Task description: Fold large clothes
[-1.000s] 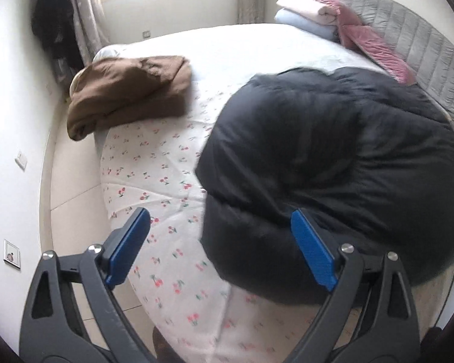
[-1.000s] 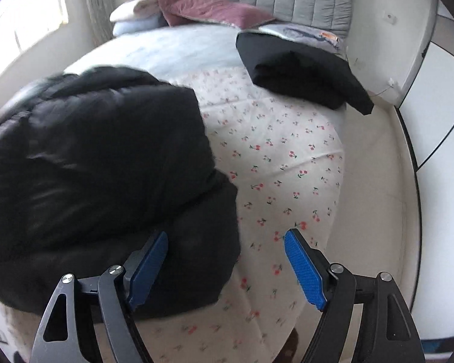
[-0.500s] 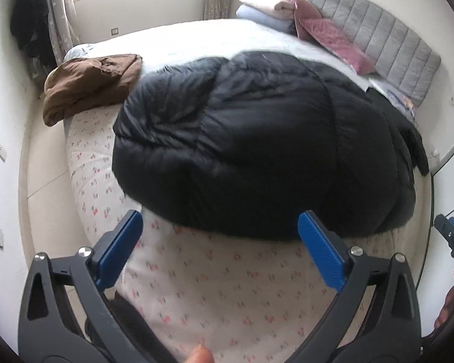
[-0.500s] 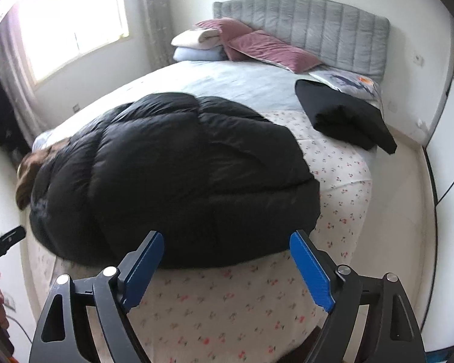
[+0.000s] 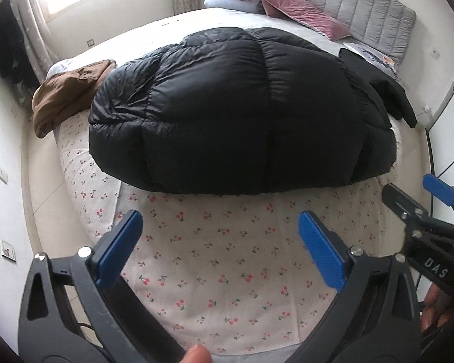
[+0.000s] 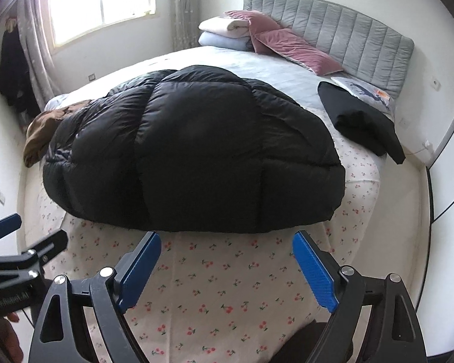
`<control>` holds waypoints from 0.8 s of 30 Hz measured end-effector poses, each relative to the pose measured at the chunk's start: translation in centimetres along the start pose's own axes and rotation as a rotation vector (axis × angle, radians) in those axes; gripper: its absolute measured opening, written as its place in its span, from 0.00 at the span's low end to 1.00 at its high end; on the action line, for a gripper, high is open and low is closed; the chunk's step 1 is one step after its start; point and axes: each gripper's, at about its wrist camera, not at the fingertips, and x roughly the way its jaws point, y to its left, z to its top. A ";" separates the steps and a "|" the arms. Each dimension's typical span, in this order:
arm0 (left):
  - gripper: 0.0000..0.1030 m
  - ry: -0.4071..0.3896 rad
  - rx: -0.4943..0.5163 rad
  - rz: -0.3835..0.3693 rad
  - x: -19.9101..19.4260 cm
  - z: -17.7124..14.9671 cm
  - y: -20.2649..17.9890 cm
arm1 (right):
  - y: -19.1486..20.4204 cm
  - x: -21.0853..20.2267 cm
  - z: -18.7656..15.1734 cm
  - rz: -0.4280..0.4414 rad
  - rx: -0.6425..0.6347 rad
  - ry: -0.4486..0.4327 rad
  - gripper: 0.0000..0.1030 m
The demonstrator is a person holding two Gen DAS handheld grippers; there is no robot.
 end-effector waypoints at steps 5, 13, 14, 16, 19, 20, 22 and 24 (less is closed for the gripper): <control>0.99 -0.006 0.004 0.013 -0.5 -0.1 -0.5 | 0.3 -1.0 -0.2 -0.016 -0.010 -0.021 0.87; 0.99 -0.003 0.000 0.019 -0.7 -0.3 -0.5 | 0.2 -1.0 -0.6 -0.011 -0.001 -0.016 0.87; 0.99 -0.004 0.001 0.019 -0.6 -0.3 -0.5 | 0.2 -0.9 -0.6 -0.008 0.001 -0.014 0.87; 0.99 -0.002 0.002 0.017 -0.7 -0.3 -0.5 | 0.3 -0.9 -0.7 0.000 0.004 -0.011 0.87; 0.99 -0.001 0.004 0.013 -0.6 -0.4 -0.4 | 0.3 -0.8 -0.8 0.011 0.008 -0.005 0.87; 0.99 0.000 0.004 0.013 -0.5 -0.5 -0.4 | 0.3 -0.7 -0.8 0.016 0.010 -0.004 0.87; 0.99 0.002 0.006 0.012 -0.4 -0.5 -0.5 | 0.3 -0.7 -0.8 0.020 0.012 -0.002 0.87; 0.99 0.004 0.006 0.010 -0.3 -0.5 -0.5 | 0.3 -0.7 -0.8 0.021 0.014 -0.002 0.87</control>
